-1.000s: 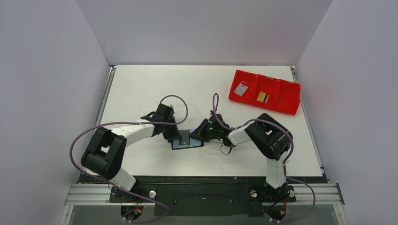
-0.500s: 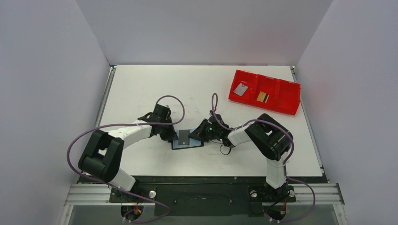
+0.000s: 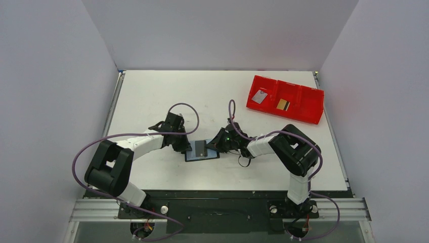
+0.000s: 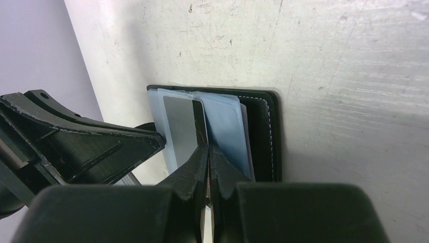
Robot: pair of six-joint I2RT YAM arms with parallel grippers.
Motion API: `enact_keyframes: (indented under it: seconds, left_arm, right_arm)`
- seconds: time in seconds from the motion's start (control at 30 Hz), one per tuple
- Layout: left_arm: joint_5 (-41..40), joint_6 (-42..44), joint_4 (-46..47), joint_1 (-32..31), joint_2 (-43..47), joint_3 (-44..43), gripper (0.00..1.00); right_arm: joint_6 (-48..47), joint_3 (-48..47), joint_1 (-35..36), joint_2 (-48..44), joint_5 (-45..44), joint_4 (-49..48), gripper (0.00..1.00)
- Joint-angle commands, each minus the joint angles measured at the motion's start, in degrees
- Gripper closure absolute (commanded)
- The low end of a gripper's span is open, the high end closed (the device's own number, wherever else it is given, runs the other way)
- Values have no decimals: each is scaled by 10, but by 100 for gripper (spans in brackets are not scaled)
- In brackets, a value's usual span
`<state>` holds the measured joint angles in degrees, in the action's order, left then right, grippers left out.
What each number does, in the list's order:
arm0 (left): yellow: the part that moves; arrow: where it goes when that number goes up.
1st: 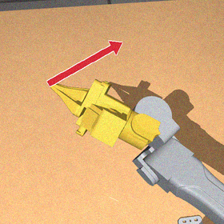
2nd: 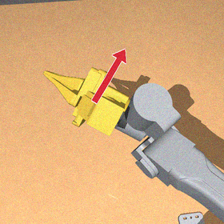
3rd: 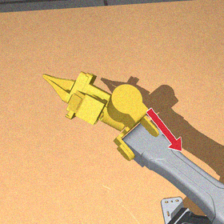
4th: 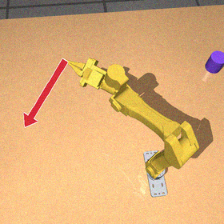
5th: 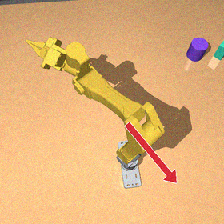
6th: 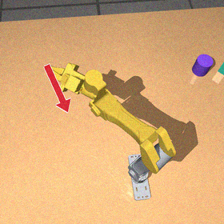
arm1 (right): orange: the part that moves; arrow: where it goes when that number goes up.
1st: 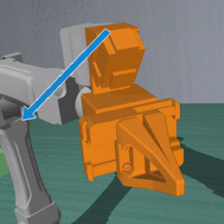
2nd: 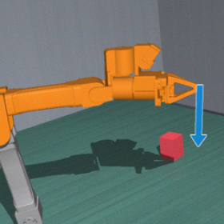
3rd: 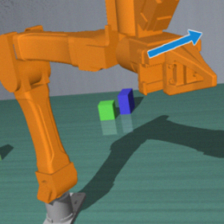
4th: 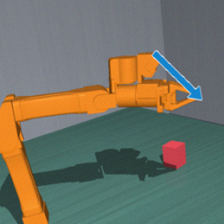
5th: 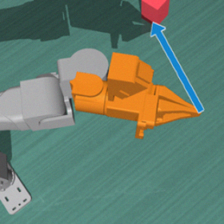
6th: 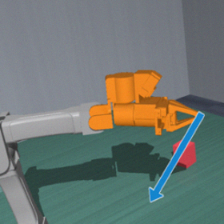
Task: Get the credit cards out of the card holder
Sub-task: Remove the credit card from the card holder.
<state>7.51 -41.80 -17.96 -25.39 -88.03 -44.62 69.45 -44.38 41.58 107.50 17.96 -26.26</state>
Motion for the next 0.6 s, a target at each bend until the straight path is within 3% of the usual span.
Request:
enact_keyframes:
  seconds: [0.0,0.57]
  left_arm:
    - [-35,10,-27,7,-23,7,100]
    - [-32,12,-29,7,-23,0,100]
  right_arm:
    - [-26,-4,-7,-19,-36,31,100]
    - [-53,5,-23,-54,-38,64,100]
